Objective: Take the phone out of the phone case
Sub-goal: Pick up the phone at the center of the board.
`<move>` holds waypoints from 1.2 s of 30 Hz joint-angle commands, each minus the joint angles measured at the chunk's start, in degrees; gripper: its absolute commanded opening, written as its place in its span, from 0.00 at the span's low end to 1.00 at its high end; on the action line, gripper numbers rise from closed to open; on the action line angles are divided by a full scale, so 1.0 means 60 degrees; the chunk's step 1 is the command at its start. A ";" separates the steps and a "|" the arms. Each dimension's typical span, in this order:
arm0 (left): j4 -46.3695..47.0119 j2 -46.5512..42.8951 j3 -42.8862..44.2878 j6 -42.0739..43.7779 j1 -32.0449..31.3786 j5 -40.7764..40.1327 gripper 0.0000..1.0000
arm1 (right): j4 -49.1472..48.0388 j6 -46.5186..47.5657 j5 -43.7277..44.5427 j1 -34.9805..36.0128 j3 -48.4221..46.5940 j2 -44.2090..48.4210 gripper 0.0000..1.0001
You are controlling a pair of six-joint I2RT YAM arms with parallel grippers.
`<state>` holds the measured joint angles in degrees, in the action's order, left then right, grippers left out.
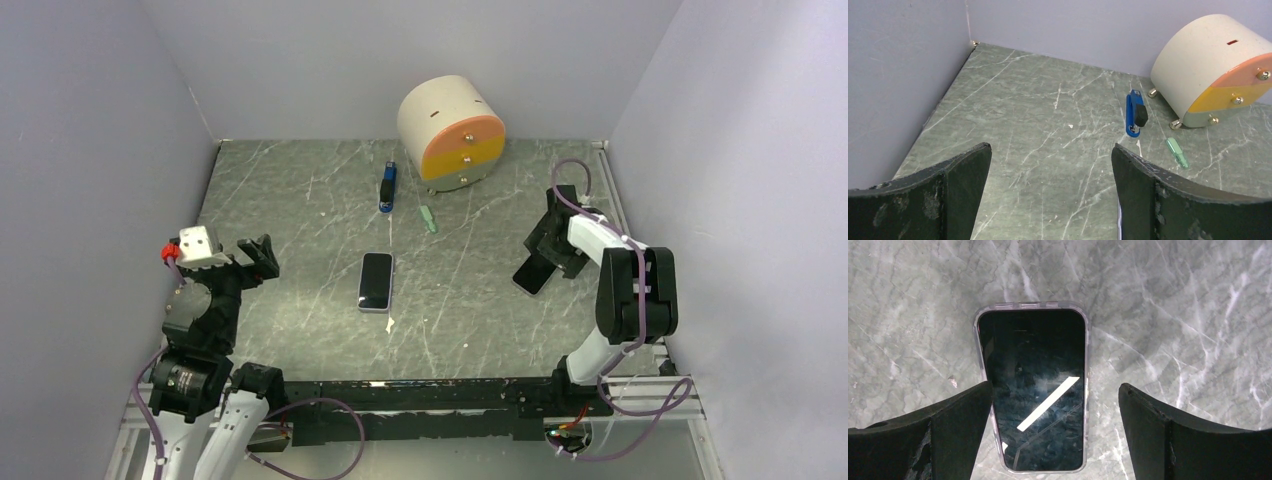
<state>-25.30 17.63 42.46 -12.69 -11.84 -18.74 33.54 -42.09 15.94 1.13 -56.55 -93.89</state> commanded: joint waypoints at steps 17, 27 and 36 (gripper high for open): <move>0.0439 0.0062 -0.0016 0.0407 -0.0049 0.0297 0.94 | -0.0779 0.0734 -0.1283 -0.0041 -0.0344 -0.0039 0.99; 0.0452 0.0078 -0.0023 0.0408 -0.0049 0.0296 0.94 | -0.0755 0.1115 -0.1097 -0.0039 -0.0454 -0.0254 0.99; 0.0452 0.0186 -0.0030 0.0416 -0.0045 0.0411 0.94 | -0.0702 0.1277 -0.1509 -0.0015 -0.0366 -0.0837 0.98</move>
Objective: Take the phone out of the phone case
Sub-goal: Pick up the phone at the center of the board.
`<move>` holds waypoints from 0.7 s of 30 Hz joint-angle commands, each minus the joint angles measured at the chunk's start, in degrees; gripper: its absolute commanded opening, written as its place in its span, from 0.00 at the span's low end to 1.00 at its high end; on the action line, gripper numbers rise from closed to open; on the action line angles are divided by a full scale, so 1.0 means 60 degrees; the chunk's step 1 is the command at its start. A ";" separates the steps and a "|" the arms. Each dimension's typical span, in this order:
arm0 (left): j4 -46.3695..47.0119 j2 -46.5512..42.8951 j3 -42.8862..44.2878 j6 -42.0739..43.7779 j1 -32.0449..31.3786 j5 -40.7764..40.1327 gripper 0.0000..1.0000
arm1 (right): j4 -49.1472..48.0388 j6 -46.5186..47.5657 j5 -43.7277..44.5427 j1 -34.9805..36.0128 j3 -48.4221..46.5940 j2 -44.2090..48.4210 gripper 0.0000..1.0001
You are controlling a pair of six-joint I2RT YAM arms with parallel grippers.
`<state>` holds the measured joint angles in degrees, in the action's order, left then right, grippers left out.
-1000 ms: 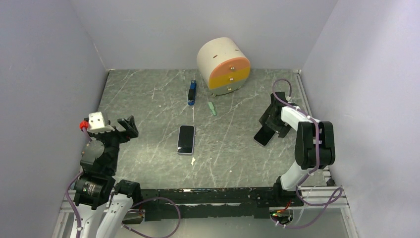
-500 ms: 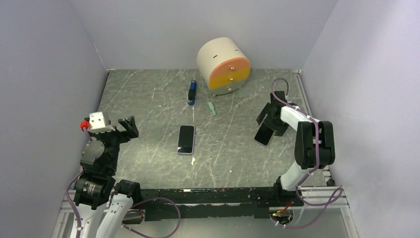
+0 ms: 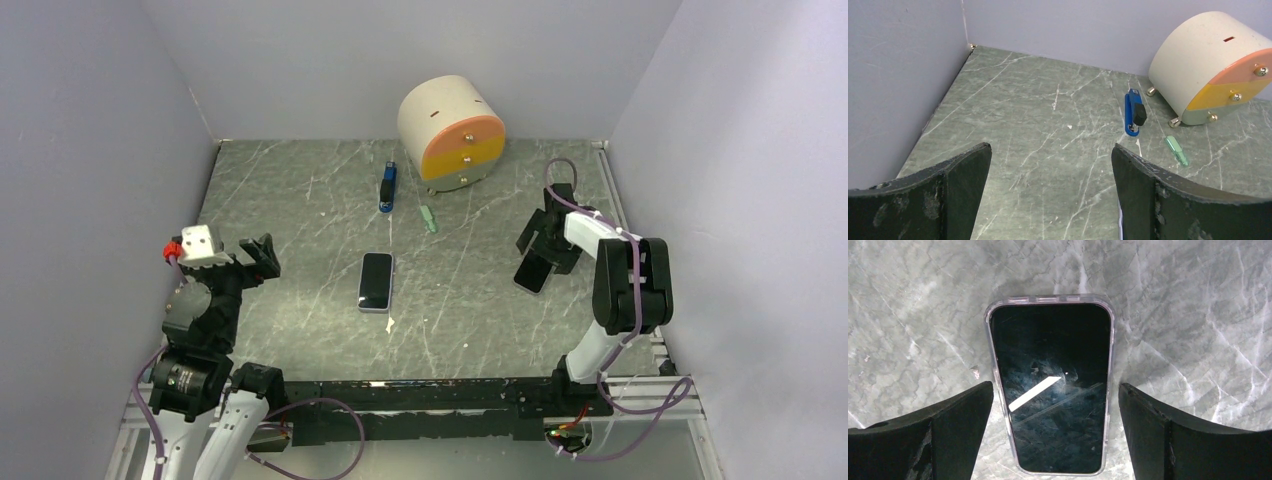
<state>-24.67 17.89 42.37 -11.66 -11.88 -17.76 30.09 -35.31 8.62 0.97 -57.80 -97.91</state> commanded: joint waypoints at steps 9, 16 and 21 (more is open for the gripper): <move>0.0643 0.0830 -0.0055 0.0094 0.0194 0.1231 0.94 | -0.0444 0.0129 -0.0744 0.0479 0.0436 -0.0150 0.78; 0.0844 0.1866 0.0101 -0.0229 0.0403 0.2731 0.94 | -0.1371 0.0290 -0.1125 0.1109 0.0803 0.0423 0.50; 0.0401 0.2854 0.0686 -0.0857 0.0460 0.3228 0.94 | -0.2520 0.0641 -0.1796 0.1482 0.1156 0.0954 0.26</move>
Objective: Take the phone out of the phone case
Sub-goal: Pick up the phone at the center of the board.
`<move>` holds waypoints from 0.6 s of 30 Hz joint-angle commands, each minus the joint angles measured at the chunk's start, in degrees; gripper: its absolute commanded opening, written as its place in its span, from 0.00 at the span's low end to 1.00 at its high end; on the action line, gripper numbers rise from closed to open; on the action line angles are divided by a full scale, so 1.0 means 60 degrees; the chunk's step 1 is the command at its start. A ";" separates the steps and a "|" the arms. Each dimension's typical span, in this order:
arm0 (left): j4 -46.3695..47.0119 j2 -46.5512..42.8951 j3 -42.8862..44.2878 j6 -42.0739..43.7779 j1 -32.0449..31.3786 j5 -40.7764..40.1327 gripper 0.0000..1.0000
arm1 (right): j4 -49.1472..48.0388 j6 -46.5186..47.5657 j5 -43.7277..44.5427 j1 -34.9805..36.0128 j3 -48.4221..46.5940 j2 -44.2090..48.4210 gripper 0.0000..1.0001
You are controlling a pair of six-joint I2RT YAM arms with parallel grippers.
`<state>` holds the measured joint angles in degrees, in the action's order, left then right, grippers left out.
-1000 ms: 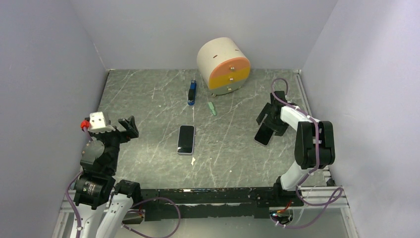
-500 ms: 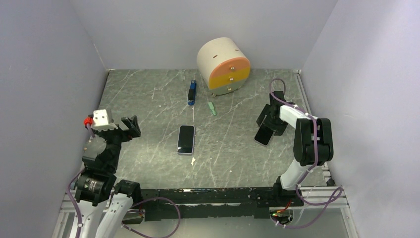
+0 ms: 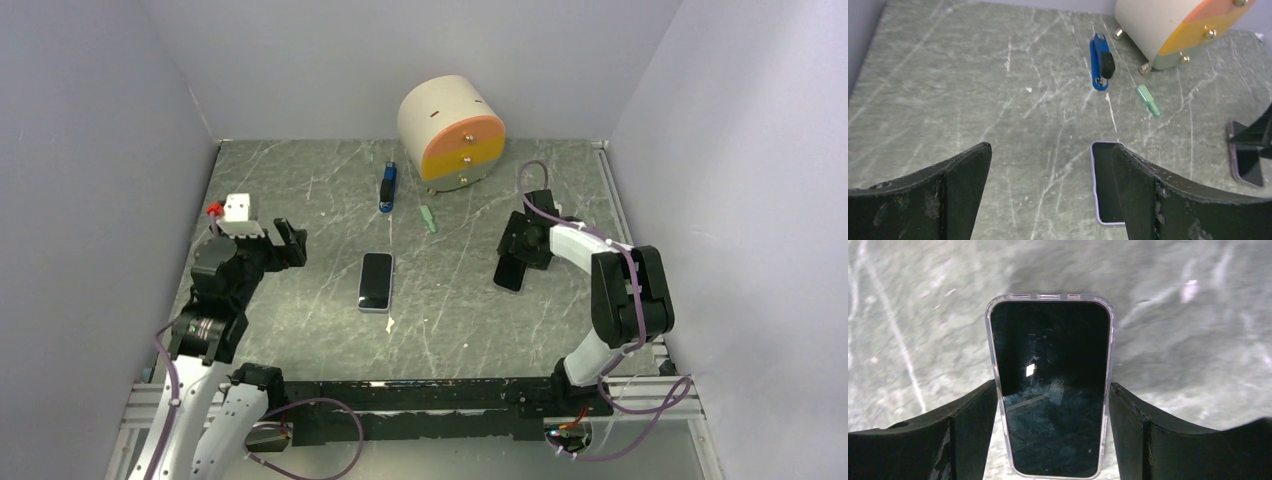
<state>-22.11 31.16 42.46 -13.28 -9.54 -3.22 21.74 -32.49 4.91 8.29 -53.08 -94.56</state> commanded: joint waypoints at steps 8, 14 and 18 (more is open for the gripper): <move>-0.0085 0.3323 0.1417 -0.2000 0.0052 0.2483 0.94 | -0.2558 0.0755 -0.2658 0.0788 0.0793 0.0989 0.00; 0.0936 0.4508 0.1226 -0.2994 -0.0271 0.3454 0.94 | -0.3820 0.1050 -0.3759 0.1299 0.1314 0.1321 0.00; 0.1321 0.5076 0.1301 -0.3327 -0.0994 0.3374 0.94 | -0.4571 0.1368 -0.4525 0.1584 0.1522 0.1450 0.00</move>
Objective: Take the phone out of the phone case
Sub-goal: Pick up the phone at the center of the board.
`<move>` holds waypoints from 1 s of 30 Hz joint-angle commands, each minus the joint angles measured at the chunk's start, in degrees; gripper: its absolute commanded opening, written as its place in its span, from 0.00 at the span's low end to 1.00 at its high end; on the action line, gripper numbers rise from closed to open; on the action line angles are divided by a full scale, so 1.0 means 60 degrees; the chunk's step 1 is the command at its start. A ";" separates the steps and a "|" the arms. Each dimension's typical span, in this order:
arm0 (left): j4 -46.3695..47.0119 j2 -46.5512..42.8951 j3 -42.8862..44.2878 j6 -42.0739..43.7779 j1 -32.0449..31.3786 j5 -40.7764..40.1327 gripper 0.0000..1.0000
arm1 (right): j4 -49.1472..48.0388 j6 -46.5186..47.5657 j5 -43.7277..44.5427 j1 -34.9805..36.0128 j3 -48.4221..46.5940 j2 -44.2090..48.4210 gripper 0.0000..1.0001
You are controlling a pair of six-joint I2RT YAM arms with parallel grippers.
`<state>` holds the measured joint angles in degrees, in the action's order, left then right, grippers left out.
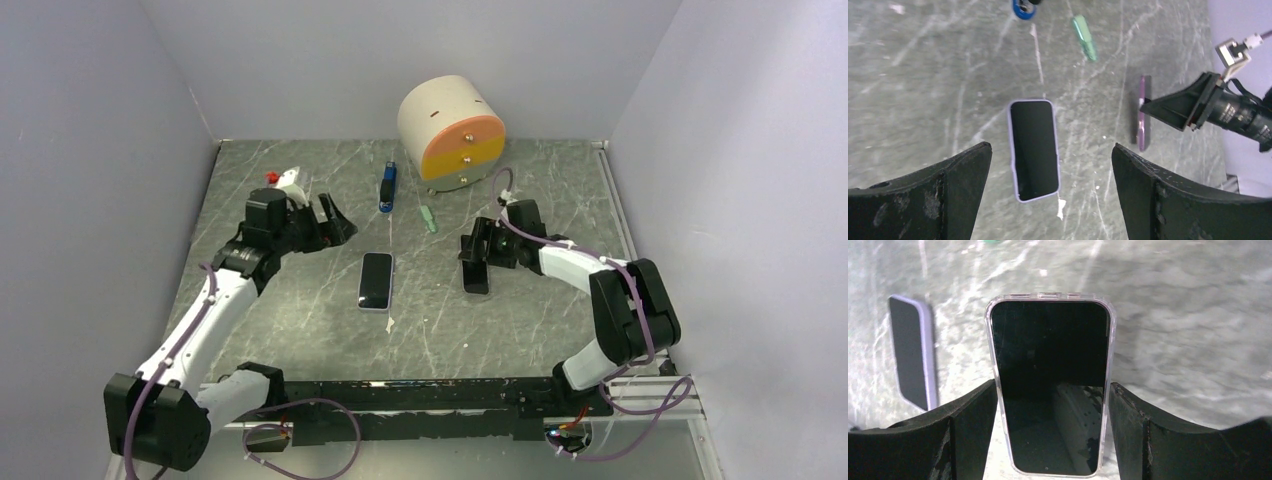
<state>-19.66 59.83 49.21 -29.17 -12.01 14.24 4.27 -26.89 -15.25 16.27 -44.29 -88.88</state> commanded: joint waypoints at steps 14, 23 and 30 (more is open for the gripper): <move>0.2083 0.3092 0.1317 -0.1973 -0.1719 0.1495 0.89 | -0.3318 0.1861 -0.1536 0.1631 0.0802 0.1199 0.00; 0.2577 0.4893 0.1957 -0.2461 -0.2462 0.2262 0.85 | -0.4057 0.2381 -0.1233 0.2487 0.1137 0.1260 0.00; 0.2721 0.5691 0.2212 -0.2482 -0.2801 0.2544 0.81 | -0.4478 0.2695 -0.0765 0.2954 0.1360 0.1476 0.00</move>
<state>-5.76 91.98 59.35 -43.31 -27.73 26.87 -14.50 -12.73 -21.10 33.10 -36.18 -83.22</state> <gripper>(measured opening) 0.822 0.757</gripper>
